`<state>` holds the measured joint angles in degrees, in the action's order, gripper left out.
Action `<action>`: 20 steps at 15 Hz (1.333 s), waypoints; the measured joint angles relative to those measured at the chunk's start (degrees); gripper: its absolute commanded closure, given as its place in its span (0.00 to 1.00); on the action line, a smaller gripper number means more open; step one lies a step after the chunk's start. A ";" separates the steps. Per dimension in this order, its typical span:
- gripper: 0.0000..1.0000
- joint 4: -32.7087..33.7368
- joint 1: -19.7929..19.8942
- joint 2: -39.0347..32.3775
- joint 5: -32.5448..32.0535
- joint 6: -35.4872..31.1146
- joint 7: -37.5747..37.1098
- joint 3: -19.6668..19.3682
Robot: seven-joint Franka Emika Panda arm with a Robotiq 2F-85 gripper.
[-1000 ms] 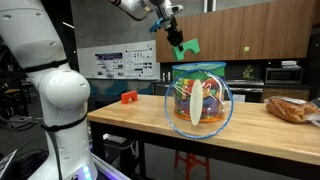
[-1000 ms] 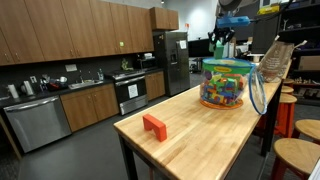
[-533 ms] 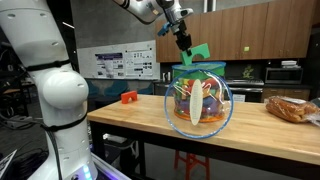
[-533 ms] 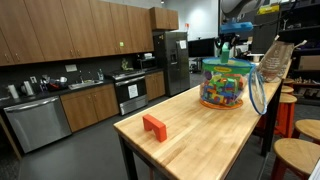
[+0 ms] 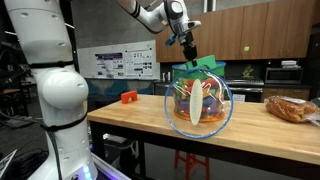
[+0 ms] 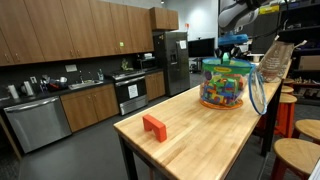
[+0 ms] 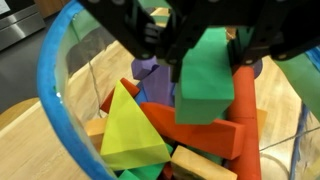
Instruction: Put the blocks on the table in the clear bag.
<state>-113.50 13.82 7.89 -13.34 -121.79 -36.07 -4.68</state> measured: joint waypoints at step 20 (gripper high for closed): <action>0.00 6.04 -7.05 -4.75 0.04 0.77 -3.91 0.44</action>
<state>-107.46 6.77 3.15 -13.31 -121.02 -39.98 -4.23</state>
